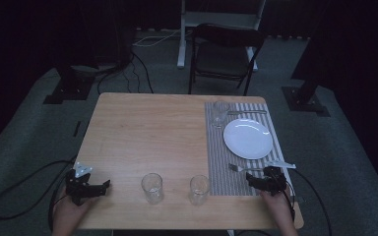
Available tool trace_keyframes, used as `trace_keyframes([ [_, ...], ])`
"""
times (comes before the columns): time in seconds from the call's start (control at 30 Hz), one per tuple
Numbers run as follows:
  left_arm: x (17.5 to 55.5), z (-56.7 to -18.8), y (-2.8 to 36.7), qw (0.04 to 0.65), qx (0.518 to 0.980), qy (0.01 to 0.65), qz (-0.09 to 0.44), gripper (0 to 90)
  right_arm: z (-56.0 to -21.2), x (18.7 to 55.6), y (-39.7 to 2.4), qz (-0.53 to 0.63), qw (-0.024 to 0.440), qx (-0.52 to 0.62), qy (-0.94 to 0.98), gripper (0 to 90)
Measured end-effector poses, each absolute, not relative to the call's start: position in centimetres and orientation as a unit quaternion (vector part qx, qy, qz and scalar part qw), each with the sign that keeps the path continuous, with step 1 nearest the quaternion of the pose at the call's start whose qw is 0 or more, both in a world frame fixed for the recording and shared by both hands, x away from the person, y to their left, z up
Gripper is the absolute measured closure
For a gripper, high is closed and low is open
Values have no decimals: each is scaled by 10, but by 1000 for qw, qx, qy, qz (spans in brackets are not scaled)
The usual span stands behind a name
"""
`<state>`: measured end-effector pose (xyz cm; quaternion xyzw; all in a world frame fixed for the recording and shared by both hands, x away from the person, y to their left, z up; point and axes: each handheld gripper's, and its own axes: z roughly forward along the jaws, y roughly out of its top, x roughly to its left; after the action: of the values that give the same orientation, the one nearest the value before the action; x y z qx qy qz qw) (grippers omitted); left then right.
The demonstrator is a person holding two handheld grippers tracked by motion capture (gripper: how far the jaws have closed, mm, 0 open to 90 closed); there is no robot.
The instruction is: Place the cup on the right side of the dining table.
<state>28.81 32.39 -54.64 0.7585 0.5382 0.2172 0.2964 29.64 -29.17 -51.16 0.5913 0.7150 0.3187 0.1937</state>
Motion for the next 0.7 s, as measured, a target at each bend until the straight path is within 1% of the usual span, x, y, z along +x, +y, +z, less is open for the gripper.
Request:
trace_keyframes([
  [0.13, 288, -546, 324, 296, 759, 538, 217, 2, -519, 288, -298, 331, 212, 591, 704, 178],
  [0.27, 288, -546, 324, 296, 759, 538, 217, 2, -525, 279, -304, 333, 211, 598, 698, 172],
  [0.3, 288, -546, 324, 296, 759, 538, 217, 2, -527, 277, -306, 334, 208, 598, 698, 135],
  [0.33, 288, -546, 324, 296, 759, 538, 217, 2, -529, 275, -308, 338, 202, 598, 698, 127],
  [0.47, 288, -546, 324, 296, 759, 538, 217, 2, -538, 266, -312, 335, 207, 600, 696, 127],
  [0.63, 288, -546, 324, 296, 759, 538, 217, 2, -546, 258, -317, 320, 223, 608, 692, 121],
  [0.7, 288, -546, 324, 296, 759, 538, 217, 2, -547, 255, -318, 309, 238, 614, 686, 121],
])
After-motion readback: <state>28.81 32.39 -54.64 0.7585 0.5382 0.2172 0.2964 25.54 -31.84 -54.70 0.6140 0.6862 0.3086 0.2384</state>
